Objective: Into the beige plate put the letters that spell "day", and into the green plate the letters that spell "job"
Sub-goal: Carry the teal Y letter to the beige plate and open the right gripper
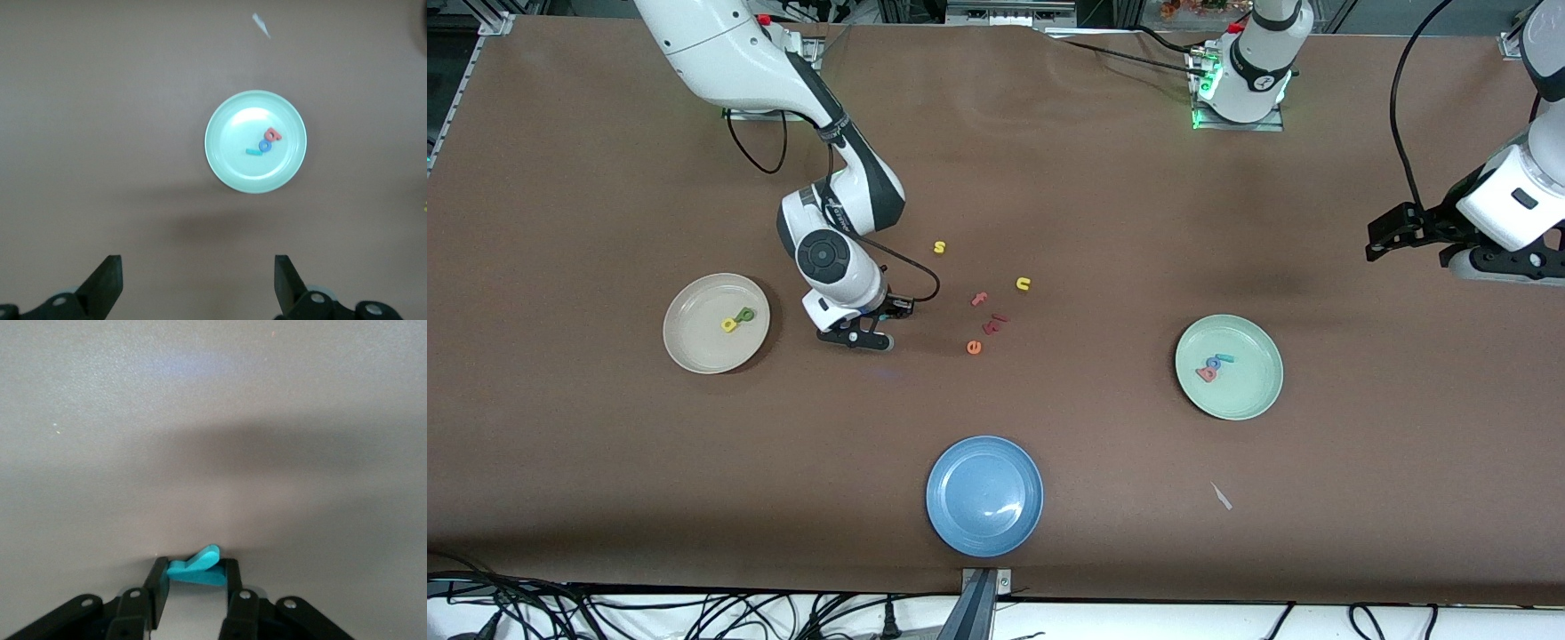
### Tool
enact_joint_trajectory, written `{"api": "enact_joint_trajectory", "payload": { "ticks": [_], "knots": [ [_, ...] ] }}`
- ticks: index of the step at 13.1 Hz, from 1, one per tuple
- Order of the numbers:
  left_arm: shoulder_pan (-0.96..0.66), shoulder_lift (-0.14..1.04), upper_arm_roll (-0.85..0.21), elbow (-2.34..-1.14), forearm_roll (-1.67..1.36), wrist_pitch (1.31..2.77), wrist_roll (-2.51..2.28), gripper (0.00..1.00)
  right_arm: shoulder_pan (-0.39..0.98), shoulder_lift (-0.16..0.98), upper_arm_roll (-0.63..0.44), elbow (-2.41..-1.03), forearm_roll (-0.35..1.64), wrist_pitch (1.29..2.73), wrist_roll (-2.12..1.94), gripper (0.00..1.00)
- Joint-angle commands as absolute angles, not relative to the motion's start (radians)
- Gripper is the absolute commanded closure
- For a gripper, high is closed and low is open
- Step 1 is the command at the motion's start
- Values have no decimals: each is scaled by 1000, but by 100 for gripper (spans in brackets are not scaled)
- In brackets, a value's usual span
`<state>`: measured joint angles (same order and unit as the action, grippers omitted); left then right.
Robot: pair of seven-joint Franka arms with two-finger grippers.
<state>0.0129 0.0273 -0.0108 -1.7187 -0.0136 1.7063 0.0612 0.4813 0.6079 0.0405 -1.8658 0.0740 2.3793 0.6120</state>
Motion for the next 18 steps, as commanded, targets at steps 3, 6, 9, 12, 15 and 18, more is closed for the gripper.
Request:
{"api": "enact_joint_trajectory", "payload": {
  "ticks": [3, 6, 9, 12, 15, 18],
  "knots": [
    [23, 60, -12, -1632, -35, 1641, 63, 0, 476, 546, -35, -1785, 83, 2159, 481, 76],
    [26, 67, -11, -1628, -34, 1638, 61, 0, 476, 494, -142, -1821, 81, 2089, 249, 75],
    [20, 80, -14, -1621, -34, 1638, 60, 0, 477, 440, -253, -1899, 81, 2097, 28, 75],
    [25, 80, -14, -1612, -35, 1637, 58, 0, 477, 408, -334, -1968, 81, 2132, -108, 75],
    [25, 78, -14, -1600, -35, 1609, 58, 0, 476, 373, -371, -2117, 83, 2325, -204, 53],
    [28, 77, -11, -1594, -38, 1598, 58, 0, 476, 371, -377, -2057, 87, 2252, -201, 0]
  ]
}}
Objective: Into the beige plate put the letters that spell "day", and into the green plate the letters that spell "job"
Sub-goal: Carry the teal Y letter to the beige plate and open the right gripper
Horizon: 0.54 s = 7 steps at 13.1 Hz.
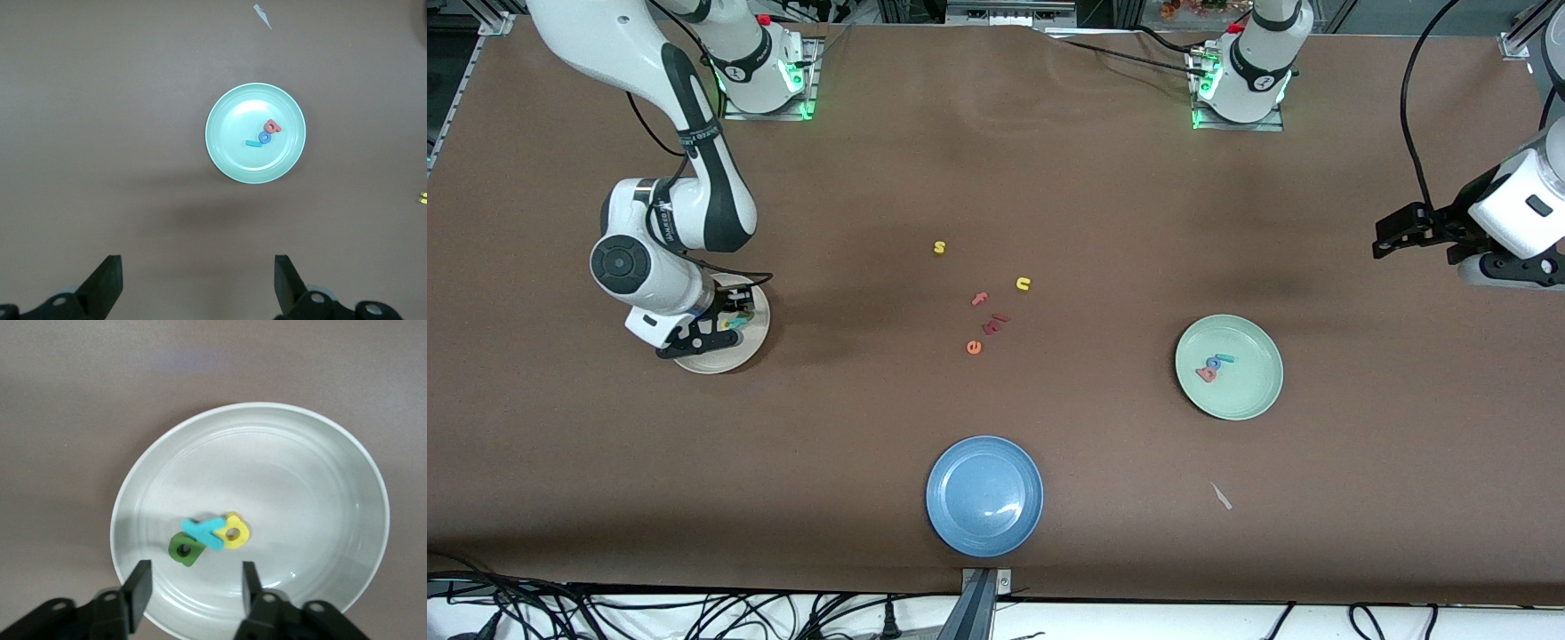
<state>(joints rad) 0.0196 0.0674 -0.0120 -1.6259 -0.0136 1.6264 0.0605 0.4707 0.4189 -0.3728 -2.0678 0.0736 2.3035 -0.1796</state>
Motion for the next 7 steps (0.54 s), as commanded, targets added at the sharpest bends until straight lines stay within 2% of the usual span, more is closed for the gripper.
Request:
{"api": "enact_joint_trajectory", "payload": {
  "ticks": [1, 7],
  "knots": [
    [28, 78, -11, -1594, -38, 1598, 58, 0, 476, 374, -377, -2008, 89, 2174, -193, 0],
    [38, 78, -11, -1594, -35, 1598, 57, 0, 520, 377, -365, -1818, 89, 1904, -60, 0]
  ]
}}
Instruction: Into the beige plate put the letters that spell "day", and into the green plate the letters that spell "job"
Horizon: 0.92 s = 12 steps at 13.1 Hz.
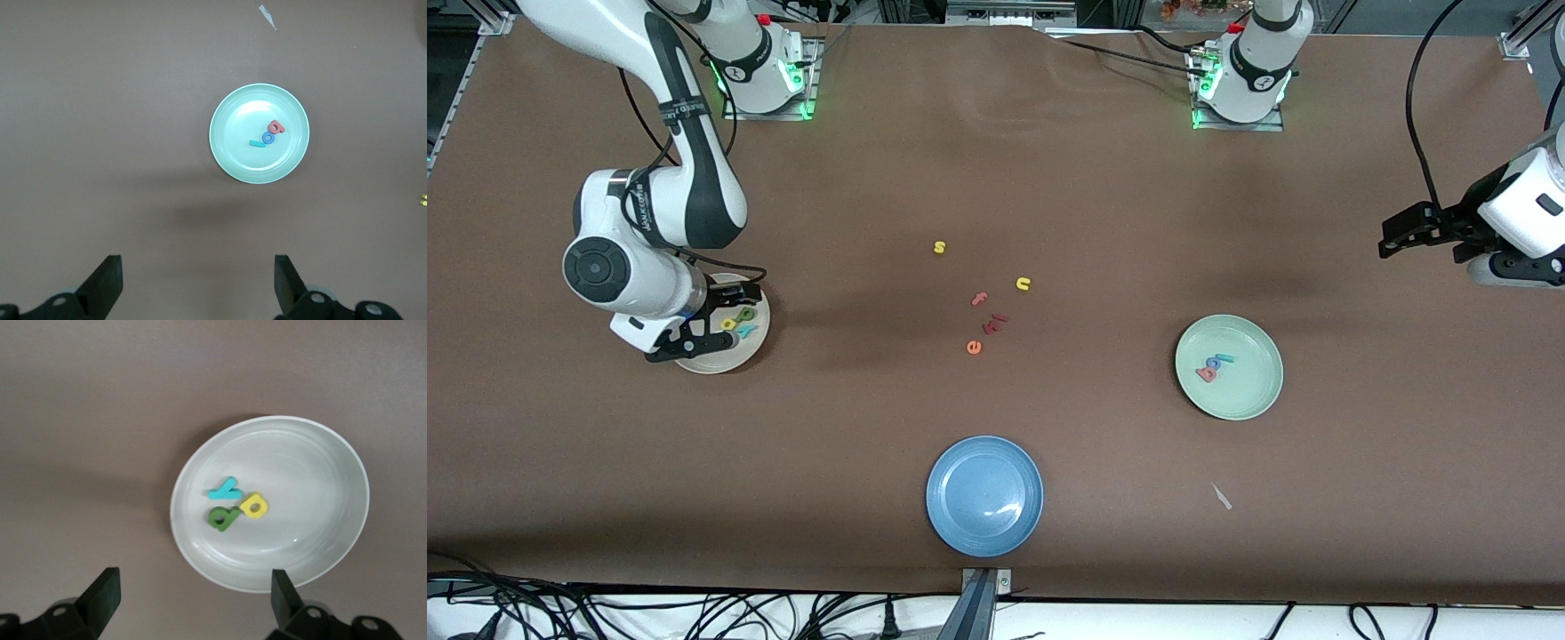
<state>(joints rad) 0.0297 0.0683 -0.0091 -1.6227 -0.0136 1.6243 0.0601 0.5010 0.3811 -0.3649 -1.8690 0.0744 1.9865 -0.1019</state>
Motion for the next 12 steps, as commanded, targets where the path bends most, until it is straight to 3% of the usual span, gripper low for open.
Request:
{"api": "enact_joint_trajectory", "payload": {
  "ticks": [1, 4, 6, 8, 10, 12],
  "knots": [
    [38, 78, -11, -1594, -35, 1598, 57, 0, 528, 377, -365, -1784, 89, 1851, -45, 0],
    [37, 78, -15, -1566, -32, 1598, 58, 0, 541, 373, -365, -1694, 87, 1689, -40, 0],
    [26, 81, -17, -1569, -32, 1597, 60, 0, 549, 326, -351, -1686, 74, 1664, -2, 0],
    [20, 89, -18, -1565, -32, 1597, 58, 0, 505, 244, -255, -1710, 7, 1658, 29, 0],
    [21, 87, -18, -1565, -32, 1597, 64, 0, 349, 163, -81, -1730, -35, 1646, 40, 0],
    [21, 86, -20, -1565, -32, 1595, 64, 0, 272, 94, -26, -1735, -37, 1638, 29, 0]
  ]
}}
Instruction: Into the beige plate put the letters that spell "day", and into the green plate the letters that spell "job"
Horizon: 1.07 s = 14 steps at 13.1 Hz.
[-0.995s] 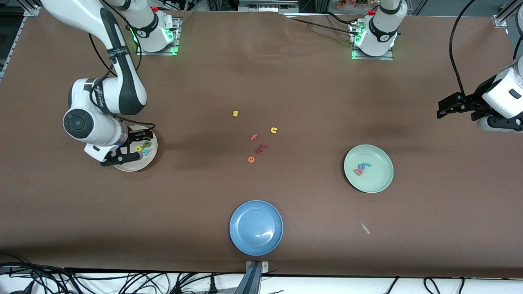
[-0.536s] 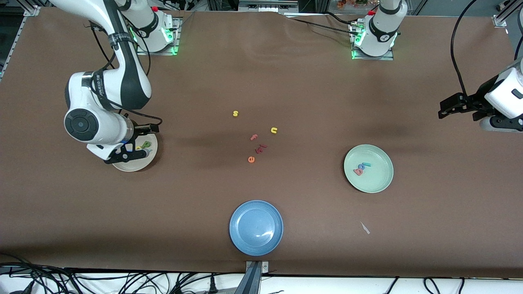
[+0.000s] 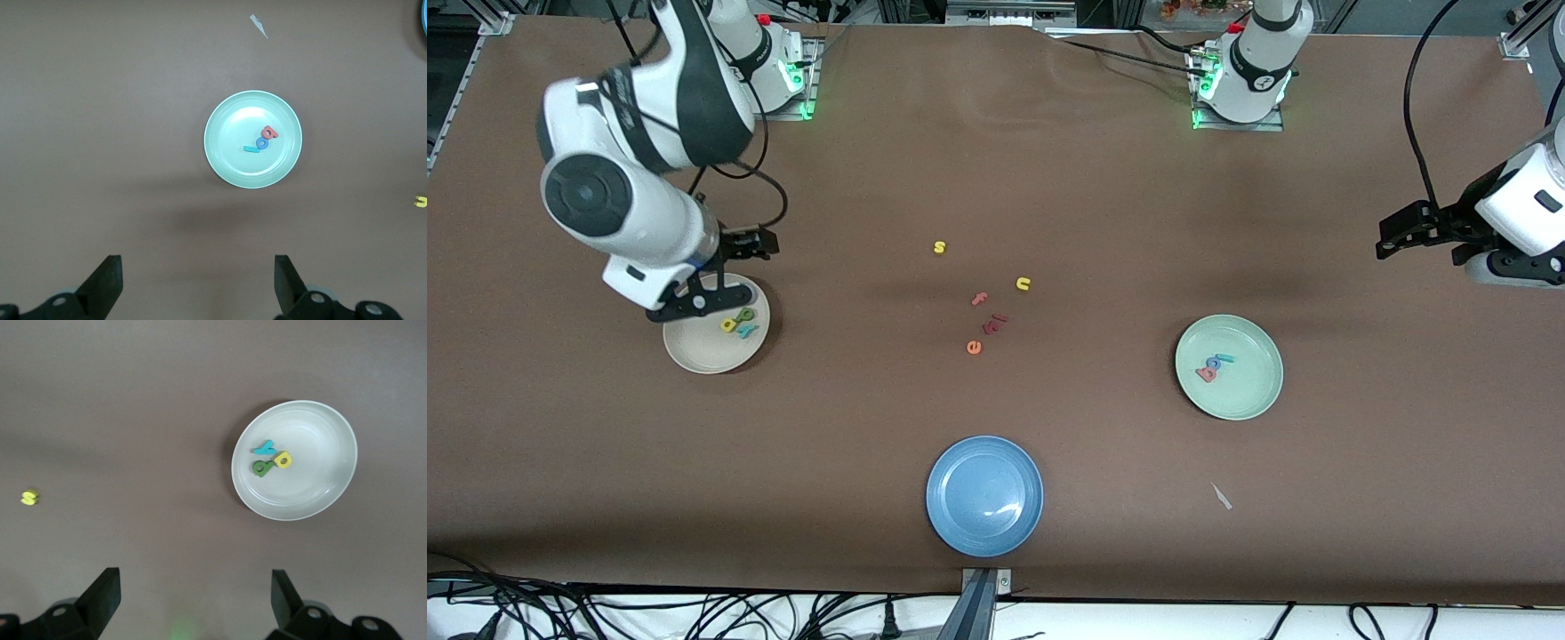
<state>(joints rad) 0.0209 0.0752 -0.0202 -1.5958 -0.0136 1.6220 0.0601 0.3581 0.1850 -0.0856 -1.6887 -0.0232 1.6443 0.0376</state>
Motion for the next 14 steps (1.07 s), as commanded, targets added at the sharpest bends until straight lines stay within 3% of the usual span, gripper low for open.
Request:
{"api": "enact_joint_trajectory", "payload": {
  "ticks": [1, 7, 14],
  "knots": [
    [21, 86, -20, -1565, -32, 1595, 63, 0, 247, 62, -17, -1735, -37, 1628, 26, 0],
    [31, 80, -17, -1517, -31, 1523, 66, 0, 167, -12, -20, -1684, -69, 1482, 23, 0],
    [31, 81, -18, -1519, -31, 1523, 66, 0, 155, -23, -71, -1669, -11, 1503, 17, 0]
  ]
}}
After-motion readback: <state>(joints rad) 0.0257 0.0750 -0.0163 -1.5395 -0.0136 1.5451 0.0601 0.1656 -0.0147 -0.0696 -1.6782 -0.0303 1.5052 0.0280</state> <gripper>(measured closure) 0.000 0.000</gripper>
